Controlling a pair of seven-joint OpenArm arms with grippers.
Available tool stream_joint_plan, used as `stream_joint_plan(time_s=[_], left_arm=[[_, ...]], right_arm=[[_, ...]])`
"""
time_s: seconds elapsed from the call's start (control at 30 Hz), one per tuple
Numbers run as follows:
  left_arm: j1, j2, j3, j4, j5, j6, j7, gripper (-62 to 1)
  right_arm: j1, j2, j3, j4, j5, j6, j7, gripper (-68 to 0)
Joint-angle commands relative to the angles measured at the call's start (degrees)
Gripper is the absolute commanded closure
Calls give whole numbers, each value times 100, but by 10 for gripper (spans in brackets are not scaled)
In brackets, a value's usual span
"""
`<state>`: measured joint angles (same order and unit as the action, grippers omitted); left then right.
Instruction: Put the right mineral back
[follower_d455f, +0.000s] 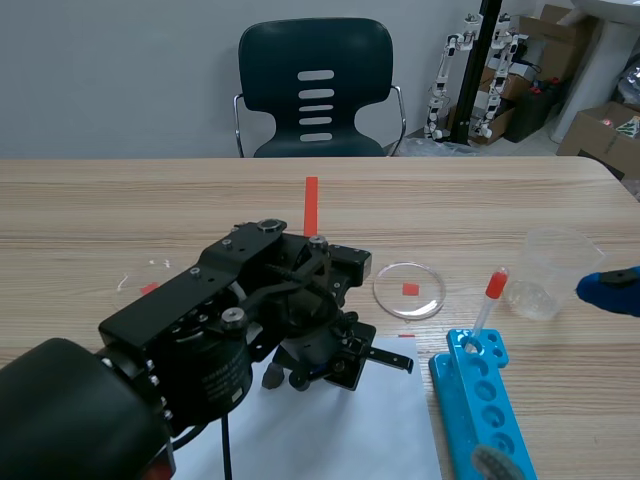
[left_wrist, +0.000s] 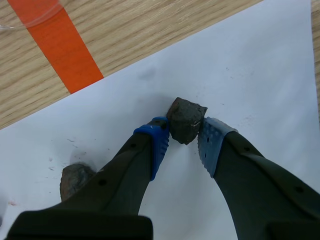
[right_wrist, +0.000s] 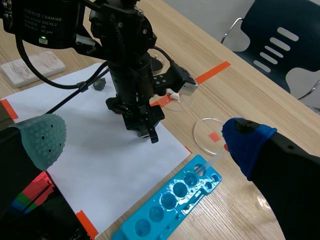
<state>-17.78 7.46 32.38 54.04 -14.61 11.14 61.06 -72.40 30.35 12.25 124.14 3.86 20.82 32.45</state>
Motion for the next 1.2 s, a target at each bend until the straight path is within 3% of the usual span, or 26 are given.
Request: stream_joint_plan(time_s=[0.0,0.33,0.6,0.8,1.03,1.17], left_arm=[[-17,101,15,28,72,35,-79,-86],[-15,101,15,28,72,35,-50,-112],[-15,101,15,28,76,35,-57,-300],[-15,101,15,28,72,35,-85,-406],[66,101,15,46,74,31,-319,-594],[216,101,15,101,96,28,-662,-623]], right_arm=[[20,59,4,42,57,4,66,-679],[20,59,4,42,57,4,66,-679],[20,59,4,42,57,4,66,-679],[20,59,4,42,57,4,66,-679],[20,59,4,42,57,4,66,-679],[20,59,4,42,57,4,66,-679]])
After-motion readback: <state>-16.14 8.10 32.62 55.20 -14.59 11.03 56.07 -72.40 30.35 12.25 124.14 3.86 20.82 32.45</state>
